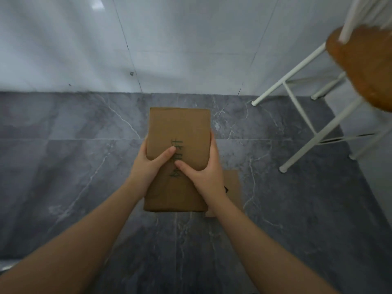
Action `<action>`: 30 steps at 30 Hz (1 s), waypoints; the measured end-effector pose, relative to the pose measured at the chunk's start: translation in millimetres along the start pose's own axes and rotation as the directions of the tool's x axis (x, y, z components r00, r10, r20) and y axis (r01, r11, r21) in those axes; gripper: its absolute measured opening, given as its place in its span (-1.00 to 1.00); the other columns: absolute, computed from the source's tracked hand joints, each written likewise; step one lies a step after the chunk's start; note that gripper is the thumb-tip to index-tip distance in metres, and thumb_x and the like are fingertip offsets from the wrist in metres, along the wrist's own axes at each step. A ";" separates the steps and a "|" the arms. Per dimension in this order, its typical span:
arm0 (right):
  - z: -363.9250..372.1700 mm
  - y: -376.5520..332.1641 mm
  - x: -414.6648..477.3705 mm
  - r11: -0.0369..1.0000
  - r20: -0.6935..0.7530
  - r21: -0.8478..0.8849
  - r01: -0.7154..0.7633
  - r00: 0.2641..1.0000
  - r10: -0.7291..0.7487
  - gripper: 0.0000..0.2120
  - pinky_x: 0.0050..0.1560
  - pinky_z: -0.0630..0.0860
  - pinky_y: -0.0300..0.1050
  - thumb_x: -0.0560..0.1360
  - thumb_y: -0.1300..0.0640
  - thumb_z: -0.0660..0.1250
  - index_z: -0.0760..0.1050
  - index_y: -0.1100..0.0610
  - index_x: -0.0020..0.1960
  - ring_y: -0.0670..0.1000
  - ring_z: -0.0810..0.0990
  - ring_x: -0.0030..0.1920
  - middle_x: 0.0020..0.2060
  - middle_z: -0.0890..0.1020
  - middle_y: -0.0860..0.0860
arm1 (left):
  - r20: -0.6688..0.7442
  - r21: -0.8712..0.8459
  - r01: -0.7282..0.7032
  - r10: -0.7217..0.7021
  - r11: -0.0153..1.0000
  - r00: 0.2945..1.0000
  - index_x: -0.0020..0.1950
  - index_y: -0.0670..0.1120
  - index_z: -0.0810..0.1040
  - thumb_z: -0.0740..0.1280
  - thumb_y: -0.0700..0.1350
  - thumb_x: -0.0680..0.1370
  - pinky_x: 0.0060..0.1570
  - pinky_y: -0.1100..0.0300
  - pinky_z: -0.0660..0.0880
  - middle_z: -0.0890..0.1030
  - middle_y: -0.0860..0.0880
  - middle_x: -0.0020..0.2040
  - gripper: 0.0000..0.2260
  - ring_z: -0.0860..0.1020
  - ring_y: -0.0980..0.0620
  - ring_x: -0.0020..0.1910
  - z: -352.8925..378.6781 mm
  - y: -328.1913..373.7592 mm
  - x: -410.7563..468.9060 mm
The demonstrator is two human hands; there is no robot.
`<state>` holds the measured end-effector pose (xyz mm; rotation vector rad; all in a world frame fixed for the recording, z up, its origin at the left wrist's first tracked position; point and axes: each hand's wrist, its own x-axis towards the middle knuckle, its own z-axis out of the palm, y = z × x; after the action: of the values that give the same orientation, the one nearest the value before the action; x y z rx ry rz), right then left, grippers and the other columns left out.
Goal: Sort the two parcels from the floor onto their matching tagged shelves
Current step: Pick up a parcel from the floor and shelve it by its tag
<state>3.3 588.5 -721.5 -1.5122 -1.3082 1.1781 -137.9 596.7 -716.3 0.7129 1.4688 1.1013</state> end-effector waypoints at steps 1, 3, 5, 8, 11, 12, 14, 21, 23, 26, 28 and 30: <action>-8.5 -30.9 -3.0 1.000 0.009 0.015 0.020 1.000 -0.020 -0.02 0.34 0.37 -0.16 0.29 -0.05 0.53 -0.01 -0.14 0.51 -0.15 0.34 0.37 0.43 0.31 -0.12 | -0.001 -0.004 -0.030 0.030 1.000 1.000 0.28 0.00 0.43 0.44 -0.09 0.40 -0.06 0.17 0.60 0.62 0.02 0.04 -0.54 0.61 0.07 -0.01 1.4 29.0 -12.3; -25.4 -93.4 -8.8 0.998 0.028 0.031 0.060 0.998 -0.061 -0.03 0.25 0.37 -0.28 0.31 -0.01 0.53 -0.02 -0.14 0.51 -0.17 0.38 0.32 0.42 0.33 -0.12 | -0.025 -0.011 -0.104 0.104 0.994 0.994 0.24 0.05 0.42 0.43 -0.11 0.42 -0.18 0.28 0.60 0.60 0.08 -0.02 -0.58 0.59 0.15 -0.08 4.1 88.8 -39.4; -40.7 -159.6 -15.8 0.992 0.038 0.019 0.127 0.991 -0.127 -0.03 0.29 0.38 -0.20 0.31 -0.03 0.52 -0.05 -0.16 0.50 -0.16 0.36 0.33 0.42 0.32 -0.12 | -0.043 -0.013 -0.165 0.164 0.986 0.986 0.27 0.09 0.39 0.43 -0.08 0.41 -0.23 0.29 0.57 0.58 0.13 -0.03 -0.53 0.57 0.17 -0.08 5.9 152.2 -68.7; -64.8 -262.6 -26.1 0.971 0.043 0.023 0.239 0.970 -0.240 -0.03 0.35 0.39 -0.05 0.30 -0.06 0.52 -0.08 -0.25 0.46 -0.16 0.35 0.36 0.43 0.30 -0.15 | -0.058 -0.048 -0.251 0.248 0.967 0.967 0.24 0.13 0.36 0.42 -0.12 0.43 -0.33 0.39 0.53 0.56 0.16 -0.05 -0.55 0.56 0.21 -0.10 9.8 251.2 -112.9; -91.3 -365.4 -38.6 0.935 0.023 0.016 0.353 0.935 -0.354 -0.06 0.37 0.37 -0.04 0.30 -0.06 0.52 -0.08 -0.30 0.40 -0.13 0.34 0.38 0.45 0.29 -0.15 | -0.061 -0.054 -0.373 0.370 0.926 0.927 0.26 0.13 0.37 0.43 -0.12 0.41 -0.27 0.38 0.54 0.56 0.16 0.00 -0.53 0.56 0.20 -0.05 13.7 348.3 -156.7; -100.6 -399.0 -42.8 0.920 0.011 0.002 0.393 0.919 -0.393 -0.06 0.37 0.37 -0.04 0.30 -0.06 0.52 -0.09 -0.30 0.40 -0.12 0.34 0.39 0.45 0.28 -0.15 | -0.059 -0.049 -0.416 0.413 0.908 0.909 0.29 0.11 0.37 0.44 -0.09 0.40 -0.19 0.33 0.54 0.56 0.15 0.03 -0.50 0.56 0.18 -0.02 15.4 381.1 -171.6; -118.8 -462.2 -49.9 0.881 -0.013 -0.010 0.473 0.881 -0.473 -0.06 0.37 0.37 -0.04 0.31 -0.06 0.51 -0.10 -0.30 0.40 -0.11 0.34 0.39 0.46 0.27 -0.14 | -0.051 -0.049 -0.483 0.481 0.874 0.875 0.35 0.08 0.35 0.45 -0.05 0.37 -0.07 0.23 0.53 0.57 0.13 0.08 -0.43 0.56 0.13 0.04 19.2 442.7 -198.4; -170.2 -639.9 -78.3 0.737 -0.072 -0.010 0.676 0.735 -0.675 -0.03 0.36 0.38 -0.04 0.31 -0.06 0.51 -0.06 -0.20 0.49 -0.11 0.37 0.36 0.45 0.29 -0.15 | -0.050 -0.081 -0.697 0.695 0.713 0.717 0.36 0.05 0.36 0.46 -0.06 0.38 -0.12 0.29 0.56 0.59 0.06 0.12 -0.42 0.59 0.11 0.04 32.2 610.9 -283.6; -180.1 -677.4 -86.6 0.694 -0.099 -0.001 0.720 0.690 -0.717 -0.02 0.36 0.38 -0.03 0.30 -0.05 0.52 -0.05 -0.18 0.50 -0.12 0.37 0.36 0.44 0.31 -0.15 | -0.051 -0.084 -0.726 0.725 0.682 0.687 0.36 0.07 0.36 0.47 -0.04 0.36 -0.03 0.19 0.56 0.59 0.05 0.13 -0.40 0.59 0.07 0.07 32.8 646.4 -303.5; -190.9 -724.7 -98.6 0.636 -0.139 0.004 0.771 0.630 -0.764 -0.02 0.37 0.38 -0.03 0.30 -0.04 0.52 -0.05 -0.18 0.50 -0.11 0.38 0.36 0.43 0.32 -0.14 | -0.041 -0.080 -0.768 0.768 0.635 0.639 0.34 0.07 0.38 0.49 0.01 0.30 0.01 0.13 0.55 0.60 0.03 0.12 -0.37 0.60 0.05 0.07 32.3 691.5 -330.2; -195.9 -749.8 -106.6 0.597 -0.167 0.006 0.802 0.589 -0.790 -0.02 0.36 0.38 -0.04 0.30 -0.03 0.52 -0.04 -0.16 0.51 -0.11 0.38 0.36 0.43 0.32 -0.13 | -0.033 -0.076 -0.798 0.798 0.598 0.601 0.33 0.07 0.40 0.49 0.01 0.29 0.03 0.12 0.55 0.61 0.04 0.11 -0.37 0.60 0.06 0.06 32.2 716.6 -344.9; -200.1 -770.1 -113.9 0.560 -0.192 0.008 0.829 0.551 -0.812 -0.02 0.36 0.38 -0.07 0.30 -0.03 0.53 -0.03 -0.13 0.51 -0.13 0.38 0.36 0.43 0.33 -0.13 | -0.028 -0.066 -0.831 0.832 0.552 0.554 0.32 0.06 0.40 0.48 -0.04 0.35 -0.01 0.18 0.56 0.61 0.06 0.09 -0.43 0.60 0.09 0.04 32.3 736.4 -356.8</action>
<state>3.8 590.2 82.2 -0.6919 -1.5448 0.4532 -136.6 569.7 102.2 1.4493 1.0365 1.8574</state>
